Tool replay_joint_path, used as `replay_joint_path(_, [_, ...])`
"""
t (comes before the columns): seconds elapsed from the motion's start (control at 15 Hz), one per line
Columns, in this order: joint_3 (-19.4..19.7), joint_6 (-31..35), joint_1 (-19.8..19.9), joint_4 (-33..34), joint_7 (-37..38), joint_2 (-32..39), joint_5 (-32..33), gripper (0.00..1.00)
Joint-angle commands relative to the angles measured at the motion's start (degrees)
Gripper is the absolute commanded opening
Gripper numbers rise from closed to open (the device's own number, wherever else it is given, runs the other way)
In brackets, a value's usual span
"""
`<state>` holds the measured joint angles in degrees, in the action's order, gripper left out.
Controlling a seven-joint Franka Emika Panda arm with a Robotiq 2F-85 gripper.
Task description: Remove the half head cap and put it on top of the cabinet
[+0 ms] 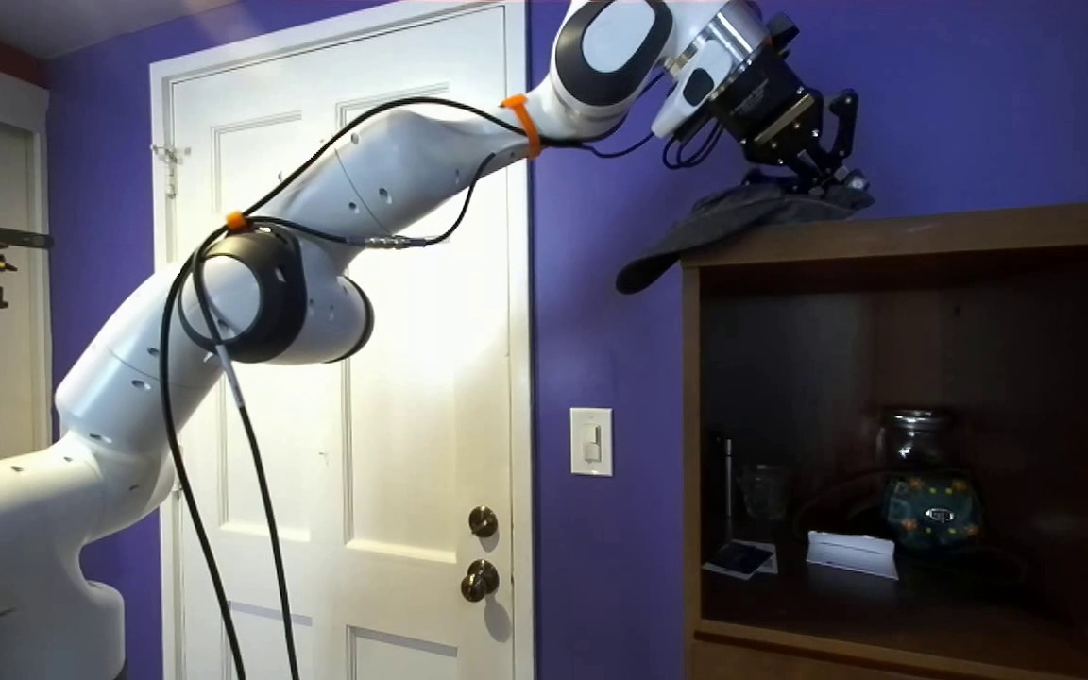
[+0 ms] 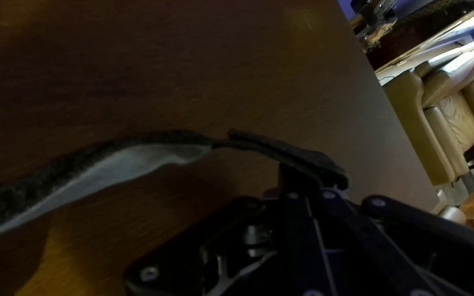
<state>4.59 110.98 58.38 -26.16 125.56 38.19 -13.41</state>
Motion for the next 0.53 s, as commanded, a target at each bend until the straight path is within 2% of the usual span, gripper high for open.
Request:
replay_joint_path(0.0, [-0.06,3.15,0.05,0.80,5.81,0.69,-0.99,0.00])
replay_joint_path(0.2, [-1.42,3.39,0.31,0.56,6.65,0.06,-2.12,0.00])
replay_joint_path(0.47, [-1.86,-2.24,0.34,-0.86,10.13,-1.38,-2.53,0.00])
